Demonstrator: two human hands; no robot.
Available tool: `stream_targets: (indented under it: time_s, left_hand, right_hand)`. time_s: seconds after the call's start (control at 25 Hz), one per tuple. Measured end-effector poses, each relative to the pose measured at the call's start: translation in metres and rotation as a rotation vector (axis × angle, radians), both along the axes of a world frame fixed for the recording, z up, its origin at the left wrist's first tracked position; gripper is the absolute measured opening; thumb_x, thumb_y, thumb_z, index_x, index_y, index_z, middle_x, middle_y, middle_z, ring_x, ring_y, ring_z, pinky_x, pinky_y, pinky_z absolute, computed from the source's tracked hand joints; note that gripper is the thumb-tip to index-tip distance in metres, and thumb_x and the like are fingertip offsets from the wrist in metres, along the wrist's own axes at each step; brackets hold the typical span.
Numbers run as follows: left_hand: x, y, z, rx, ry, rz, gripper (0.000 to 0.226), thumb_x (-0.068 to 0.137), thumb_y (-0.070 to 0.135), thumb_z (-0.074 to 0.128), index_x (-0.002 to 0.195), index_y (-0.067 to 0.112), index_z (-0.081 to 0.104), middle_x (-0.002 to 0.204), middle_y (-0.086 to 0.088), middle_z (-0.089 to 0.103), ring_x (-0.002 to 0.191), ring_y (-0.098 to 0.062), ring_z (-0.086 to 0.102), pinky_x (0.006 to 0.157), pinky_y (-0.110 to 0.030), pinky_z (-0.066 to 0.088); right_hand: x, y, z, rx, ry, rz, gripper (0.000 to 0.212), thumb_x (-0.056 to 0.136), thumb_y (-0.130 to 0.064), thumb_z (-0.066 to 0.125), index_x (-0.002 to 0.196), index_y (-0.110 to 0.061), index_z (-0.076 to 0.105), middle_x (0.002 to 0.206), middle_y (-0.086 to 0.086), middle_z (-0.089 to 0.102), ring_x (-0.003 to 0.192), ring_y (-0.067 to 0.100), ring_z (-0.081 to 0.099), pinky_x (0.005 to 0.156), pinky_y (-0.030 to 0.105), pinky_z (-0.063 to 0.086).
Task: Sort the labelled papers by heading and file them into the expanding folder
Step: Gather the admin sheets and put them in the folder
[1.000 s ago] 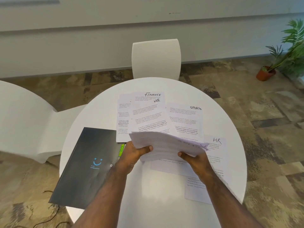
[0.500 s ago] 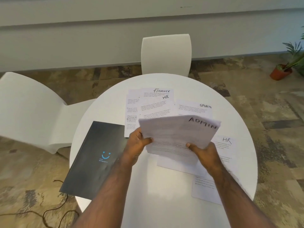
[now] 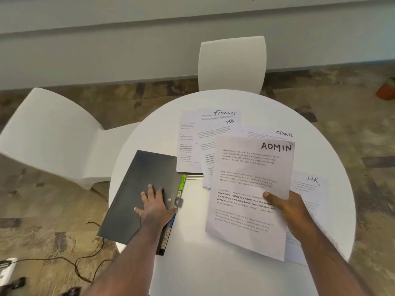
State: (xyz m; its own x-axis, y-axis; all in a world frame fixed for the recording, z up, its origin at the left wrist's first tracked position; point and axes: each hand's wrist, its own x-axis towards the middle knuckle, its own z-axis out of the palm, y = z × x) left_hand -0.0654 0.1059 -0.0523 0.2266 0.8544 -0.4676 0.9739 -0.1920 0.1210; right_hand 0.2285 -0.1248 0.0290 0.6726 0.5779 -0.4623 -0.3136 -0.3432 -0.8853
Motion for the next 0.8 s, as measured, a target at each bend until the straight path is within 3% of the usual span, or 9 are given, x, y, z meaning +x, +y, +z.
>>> stream_targets:
  time_s: [0.24, 0.44, 0.8]
  left_hand:
    - [-0.003, 0.001, -0.004, -0.033, -0.041, -0.004, 0.09, 0.081, 0.059, 0.064, 0.153, 0.025, 0.02, 0.165, -0.003, 0.006, 0.149, -0.035, 0.01, 0.108, -0.067, 0.031]
    - [-0.004, 0.004, -0.009, 0.036, -0.06, 0.013, 0.068, 0.092, 0.054, 0.05, 0.149, 0.025, 0.029, 0.165, -0.004, 0.01, 0.15, -0.033, 0.009, 0.11, -0.069, 0.026]
    - [0.001, 0.008, -0.011, -0.013, -0.006, -0.018, 0.085, 0.079, 0.061, 0.063, 0.148, 0.025, 0.027, 0.164, -0.005, 0.008, 0.147, -0.037, 0.015, 0.107, -0.066, 0.032]
  right_hand:
    - [-0.007, -0.001, -0.004, -0.011, 0.009, 0.032, 0.028, 0.082, -0.012, 0.077, 0.109, -0.015, 0.072, 0.099, 0.004, 0.078, 0.093, 0.026, 0.074, 0.091, 0.049, 0.055]
    - [-0.01, -0.001, -0.008, -0.006, 0.02, 0.04, 0.026, 0.082, -0.012, 0.077, 0.107, -0.016, 0.072, 0.099, 0.002, 0.079, 0.091, 0.023, 0.075, 0.086, 0.044, 0.057]
    - [-0.014, -0.001, -0.005, 0.013, 0.023, 0.045, 0.026, 0.083, -0.009, 0.075, 0.107, -0.016, 0.07, 0.095, -0.002, 0.079, 0.085, 0.017, 0.076, 0.07, 0.03, 0.058]
